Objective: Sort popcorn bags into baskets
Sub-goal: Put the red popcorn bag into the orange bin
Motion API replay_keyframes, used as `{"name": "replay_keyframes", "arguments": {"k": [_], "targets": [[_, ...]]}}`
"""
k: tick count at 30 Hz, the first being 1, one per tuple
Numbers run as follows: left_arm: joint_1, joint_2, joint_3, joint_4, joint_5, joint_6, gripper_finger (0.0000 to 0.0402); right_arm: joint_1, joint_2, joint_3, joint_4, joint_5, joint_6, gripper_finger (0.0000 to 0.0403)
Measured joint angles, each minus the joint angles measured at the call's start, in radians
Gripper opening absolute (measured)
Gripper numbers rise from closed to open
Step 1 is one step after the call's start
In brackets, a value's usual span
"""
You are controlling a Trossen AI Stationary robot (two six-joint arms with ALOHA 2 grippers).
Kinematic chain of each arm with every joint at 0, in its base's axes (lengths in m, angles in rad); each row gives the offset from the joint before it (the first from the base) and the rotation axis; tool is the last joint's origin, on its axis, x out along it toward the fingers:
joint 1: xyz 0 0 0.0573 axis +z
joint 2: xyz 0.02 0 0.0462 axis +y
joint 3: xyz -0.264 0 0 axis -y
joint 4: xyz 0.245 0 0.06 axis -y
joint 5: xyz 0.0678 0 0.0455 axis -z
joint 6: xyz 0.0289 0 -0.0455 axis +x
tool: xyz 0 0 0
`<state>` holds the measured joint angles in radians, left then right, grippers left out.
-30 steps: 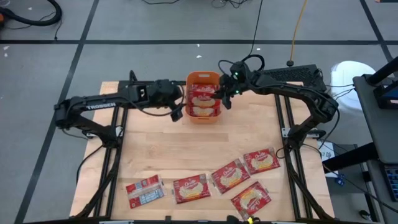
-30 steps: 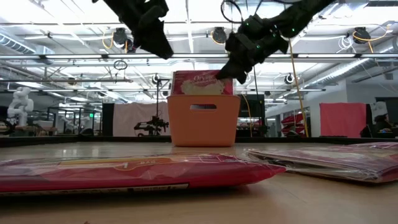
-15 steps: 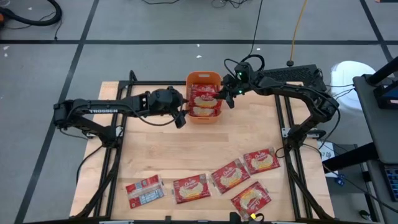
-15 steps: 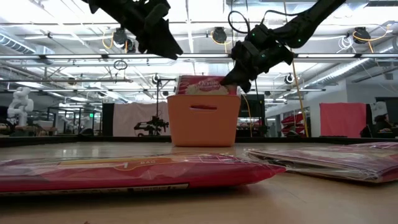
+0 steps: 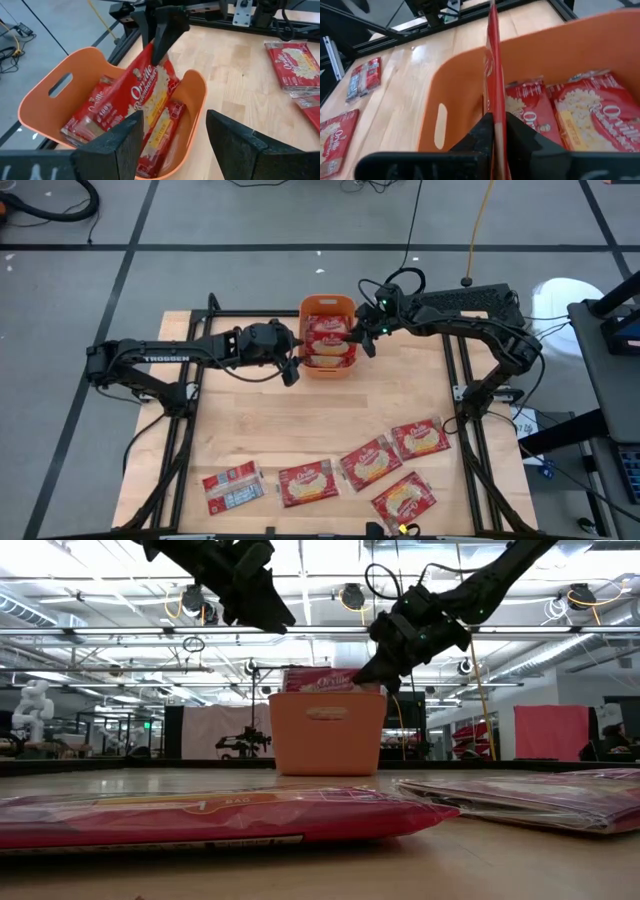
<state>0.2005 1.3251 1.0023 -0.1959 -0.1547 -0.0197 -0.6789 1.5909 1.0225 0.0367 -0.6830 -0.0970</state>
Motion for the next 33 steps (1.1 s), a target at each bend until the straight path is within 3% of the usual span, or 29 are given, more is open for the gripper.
{"name": "replay_keyframes", "arguments": {"k": [8, 13, 20, 27, 31, 33], "targets": [[0.000, 0.000, 0.000, 0.024, 0.000, 0.003, 0.0218, 0.007, 0.024, 0.001, 0.015, 0.005, 0.007, 0.0067], [0.000, 0.000, 0.000, 0.024, 0.000, 0.007, 0.0218, 0.020, 0.047, 0.001, 0.026, 0.079, 0.008, 0.0075], [0.001, 0.000, 0.000, 0.022, 0.000, 0.009, 0.0218, 0.020, 0.047, 0.001, 0.118, 0.079, 0.091, 0.0008], [0.001, 0.000, 0.000, 0.019, 0.000, 0.007, 0.0218, 0.020, 0.025, 0.001, 0.178, 0.082, 0.188, 0.0002], [0.001, 0.000, 0.001, 0.018, 0.000, 0.006, 0.0218, 0.020, -0.011, 0.000, 0.300, 0.091, 0.261, 0.0001], [0.000, 0.000, 0.001, 0.018, 0.000, 0.006, 0.0218, 0.032, -0.016, -0.026, 0.414, 0.145, 0.318, 0.0001]]}}
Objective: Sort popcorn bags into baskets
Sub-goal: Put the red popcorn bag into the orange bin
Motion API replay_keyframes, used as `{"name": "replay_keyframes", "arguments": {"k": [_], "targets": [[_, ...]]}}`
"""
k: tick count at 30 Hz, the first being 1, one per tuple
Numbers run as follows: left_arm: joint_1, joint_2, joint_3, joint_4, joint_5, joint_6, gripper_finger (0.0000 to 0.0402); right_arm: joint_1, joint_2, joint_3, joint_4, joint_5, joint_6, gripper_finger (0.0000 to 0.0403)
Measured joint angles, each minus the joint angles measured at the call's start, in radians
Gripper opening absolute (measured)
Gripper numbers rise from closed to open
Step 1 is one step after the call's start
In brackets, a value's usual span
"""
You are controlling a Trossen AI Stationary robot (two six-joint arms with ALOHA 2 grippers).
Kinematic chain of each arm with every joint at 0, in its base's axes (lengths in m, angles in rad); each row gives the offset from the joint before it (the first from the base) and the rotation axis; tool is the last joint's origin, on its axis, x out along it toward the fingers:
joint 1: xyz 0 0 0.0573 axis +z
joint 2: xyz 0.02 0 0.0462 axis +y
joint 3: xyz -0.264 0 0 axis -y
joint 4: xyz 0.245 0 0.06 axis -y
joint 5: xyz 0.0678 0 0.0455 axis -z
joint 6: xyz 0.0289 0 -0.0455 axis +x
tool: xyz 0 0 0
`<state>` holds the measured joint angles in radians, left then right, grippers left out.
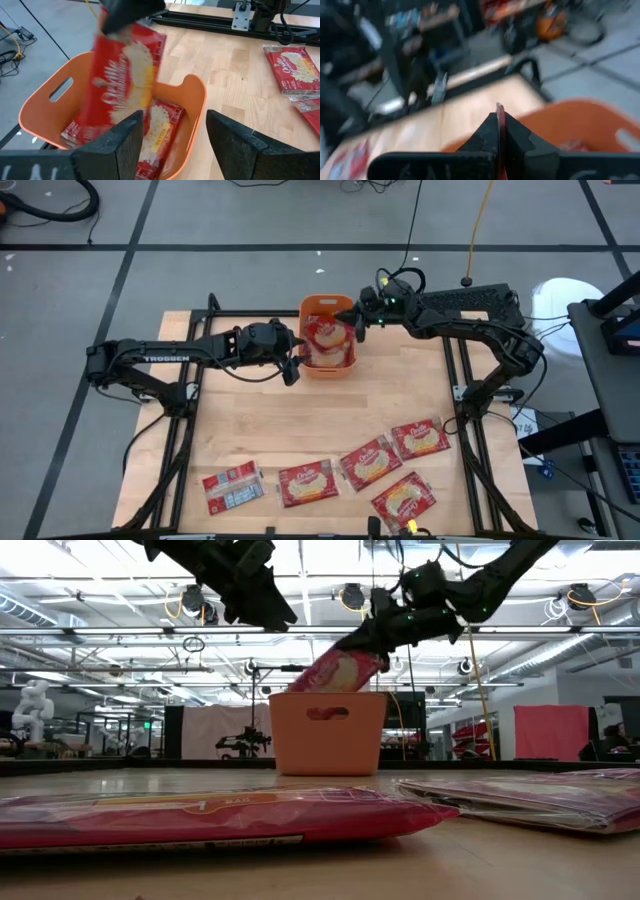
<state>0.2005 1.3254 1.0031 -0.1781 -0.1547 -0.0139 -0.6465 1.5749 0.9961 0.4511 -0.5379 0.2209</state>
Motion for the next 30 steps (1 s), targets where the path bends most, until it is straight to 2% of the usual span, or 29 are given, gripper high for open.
{"name": "replay_keyframes", "arguments": {"k": [4, 7, 10, 16, 24, 30], "targets": [[-0.002, 0.000, 0.000, 0.001, 0.000, 0.000, 0.0218, 0.035, 0.001, -0.121, 0.242, 0.141, 0.092, 0.0001], [-0.008, 0.000, 0.000, 0.002, 0.000, 0.003, 0.0218, 0.062, 0.002, -0.212, 0.394, 0.197, 0.147, 0.0000], [-0.012, 0.000, 0.000, 0.015, 0.000, 0.008, 0.0218, 0.088, 0.002, -0.278, 0.471, 0.265, 0.165, 0.0000], [-0.012, 0.000, 0.000, 0.063, 0.000, 0.009, 0.0218, 0.143, 0.002, -0.333, 0.476, 0.405, 0.126, 0.0000], [-0.025, 0.000, 0.001, 0.075, 0.004, 0.005, 0.0218, 0.165, 0.002, -0.343, 0.375, 0.412, 0.097, 0.0002], [-0.055, 0.000, 0.001, 0.053, 0.008, 0.007, 0.0218, 0.158, 0.001, -0.343, 0.287, 0.402, 0.081, 0.0035]]}}
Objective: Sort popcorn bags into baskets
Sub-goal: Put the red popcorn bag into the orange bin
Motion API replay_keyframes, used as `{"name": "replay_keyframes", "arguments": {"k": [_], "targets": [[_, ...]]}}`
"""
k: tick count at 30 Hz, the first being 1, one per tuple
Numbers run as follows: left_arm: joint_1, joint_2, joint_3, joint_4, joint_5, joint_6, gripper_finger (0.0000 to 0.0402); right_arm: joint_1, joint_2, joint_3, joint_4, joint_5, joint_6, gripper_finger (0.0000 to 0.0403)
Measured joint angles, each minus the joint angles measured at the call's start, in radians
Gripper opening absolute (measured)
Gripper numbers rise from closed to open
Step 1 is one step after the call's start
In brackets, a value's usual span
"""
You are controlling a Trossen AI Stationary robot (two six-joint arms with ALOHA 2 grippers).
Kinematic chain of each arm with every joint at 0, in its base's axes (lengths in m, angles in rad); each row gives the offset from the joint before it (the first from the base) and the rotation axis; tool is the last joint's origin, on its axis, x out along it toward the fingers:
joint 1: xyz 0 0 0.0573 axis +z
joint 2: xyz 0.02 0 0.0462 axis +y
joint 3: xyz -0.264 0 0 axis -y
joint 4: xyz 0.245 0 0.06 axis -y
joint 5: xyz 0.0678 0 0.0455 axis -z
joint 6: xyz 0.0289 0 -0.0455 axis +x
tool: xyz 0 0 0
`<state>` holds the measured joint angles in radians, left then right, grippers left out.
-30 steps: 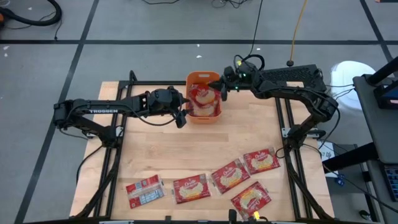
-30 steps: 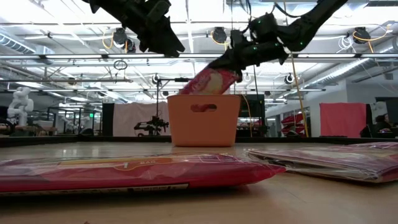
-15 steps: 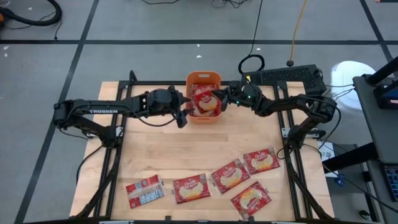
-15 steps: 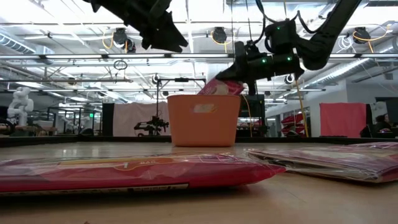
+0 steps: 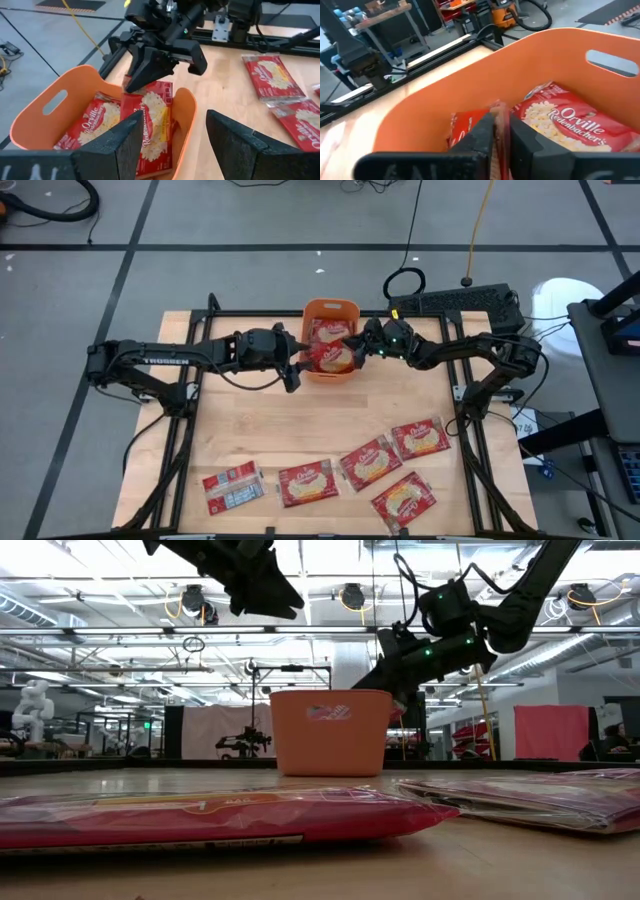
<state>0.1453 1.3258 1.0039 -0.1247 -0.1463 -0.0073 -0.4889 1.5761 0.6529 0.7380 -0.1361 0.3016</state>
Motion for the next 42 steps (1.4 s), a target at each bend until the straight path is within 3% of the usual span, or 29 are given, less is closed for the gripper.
{"name": "replay_keyframes", "arguments": {"k": [7, 10, 15, 19, 33, 42], "targets": [[-0.011, 0.000, 0.000, -0.007, -0.001, 0.002, 0.0218, -0.066, -0.022, 0.022, -0.092, -0.195, 0.036, 0.0093], [-0.010, 0.000, 0.000, -0.007, -0.002, 0.002, 0.0218, -0.094, -0.045, 0.086, -0.306, -0.248, -0.009, 0.0119], [-0.008, 0.000, 0.000, 0.000, -0.002, 0.005, 0.0218, -0.117, -0.038, 0.330, -0.761, -0.260, -0.191, 0.0158], [-0.008, 0.000, 0.000, 0.009, -0.002, 0.005, 0.0218, -0.127, 0.009, 0.508, -0.972, -0.261, -0.289, 0.0181], [-0.013, 0.000, 0.000, 0.011, -0.002, -0.004, 0.0218, -0.160, 0.367, 0.931, -1.419, -0.311, -0.619, 0.0189], [-0.015, 0.000, 0.000, 0.008, -0.003, -0.001, 0.0218, -0.185, 0.455, 1.073, -1.502, -0.368, -0.755, 0.0207]]}}
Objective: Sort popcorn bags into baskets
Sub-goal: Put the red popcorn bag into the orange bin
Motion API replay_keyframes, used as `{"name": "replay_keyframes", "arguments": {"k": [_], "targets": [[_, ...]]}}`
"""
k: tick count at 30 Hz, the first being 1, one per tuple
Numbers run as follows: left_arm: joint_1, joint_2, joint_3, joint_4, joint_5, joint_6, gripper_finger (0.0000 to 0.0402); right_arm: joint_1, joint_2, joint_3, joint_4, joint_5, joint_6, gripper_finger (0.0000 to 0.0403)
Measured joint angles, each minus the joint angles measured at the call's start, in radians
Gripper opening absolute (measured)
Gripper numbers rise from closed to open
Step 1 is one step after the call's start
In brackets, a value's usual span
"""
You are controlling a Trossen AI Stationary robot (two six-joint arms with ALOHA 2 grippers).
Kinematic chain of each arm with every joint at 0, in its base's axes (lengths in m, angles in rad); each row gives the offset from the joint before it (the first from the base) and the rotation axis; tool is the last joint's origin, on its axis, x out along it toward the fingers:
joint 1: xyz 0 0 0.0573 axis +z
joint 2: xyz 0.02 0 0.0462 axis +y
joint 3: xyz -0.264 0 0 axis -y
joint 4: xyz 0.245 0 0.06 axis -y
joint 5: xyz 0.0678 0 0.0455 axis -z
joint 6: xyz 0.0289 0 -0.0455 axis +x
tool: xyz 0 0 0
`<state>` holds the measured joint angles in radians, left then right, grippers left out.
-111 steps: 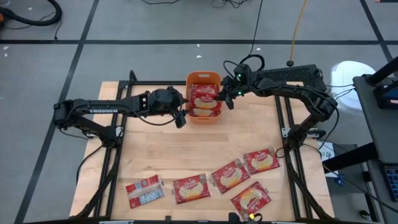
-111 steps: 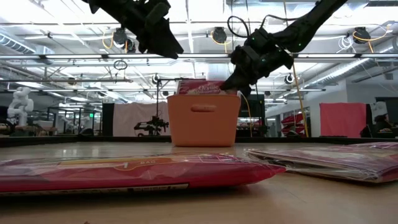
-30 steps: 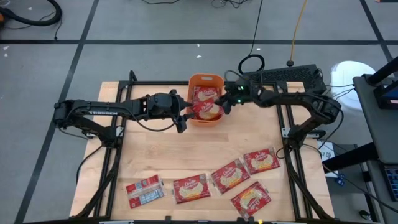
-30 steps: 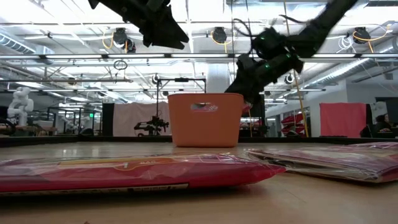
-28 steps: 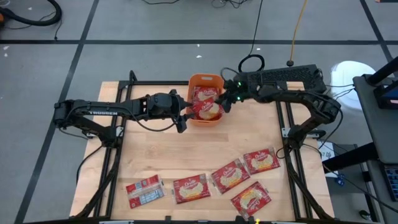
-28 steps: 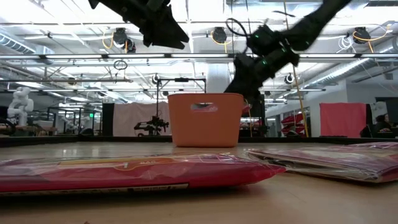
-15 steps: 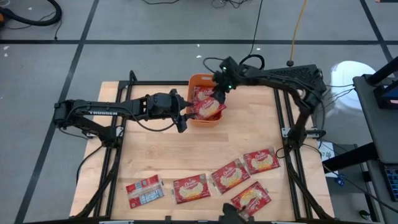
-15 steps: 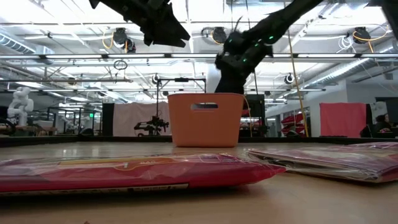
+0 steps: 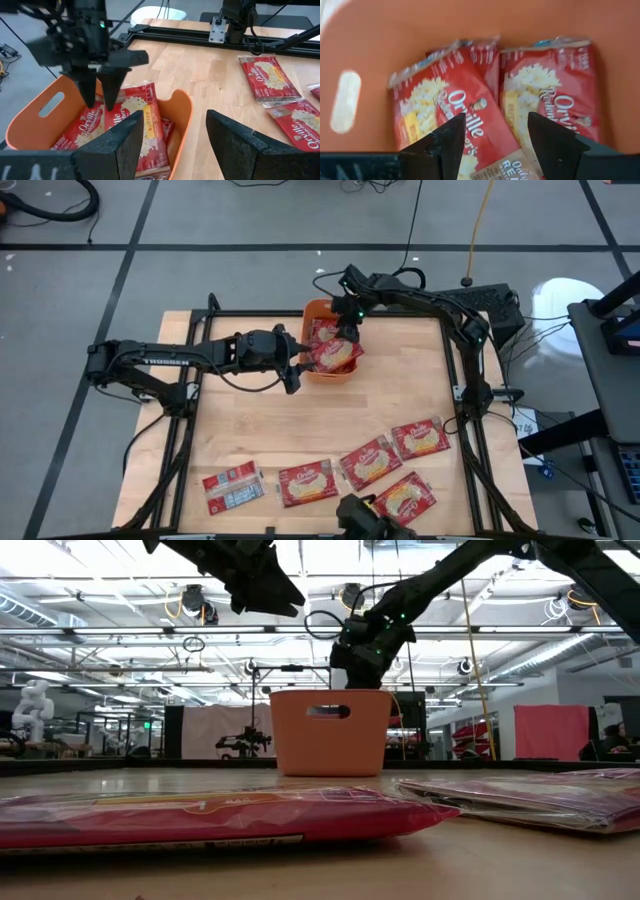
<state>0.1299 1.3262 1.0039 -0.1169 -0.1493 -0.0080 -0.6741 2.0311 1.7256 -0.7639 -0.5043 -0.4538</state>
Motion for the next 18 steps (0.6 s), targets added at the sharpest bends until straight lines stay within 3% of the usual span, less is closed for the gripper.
{"name": "replay_keyframes", "arguments": {"k": [6, 12, 18], "targets": [[0.000, 0.000, 0.000, 0.000, 0.000, 0.002, 0.0218, -0.027, 0.035, -0.001, -0.083, -0.121, -0.087, 0.0205], [0.000, 0.000, 0.000, -0.002, 0.000, 0.013, 0.0218, -0.046, 0.045, -0.001, -0.156, -0.155, -0.098, 0.0181], [0.000, 0.000, 0.000, -0.002, 0.000, 0.013, 0.0218, -0.047, 0.038, -0.001, -0.201, -0.126, -0.131, 0.0161]]}}
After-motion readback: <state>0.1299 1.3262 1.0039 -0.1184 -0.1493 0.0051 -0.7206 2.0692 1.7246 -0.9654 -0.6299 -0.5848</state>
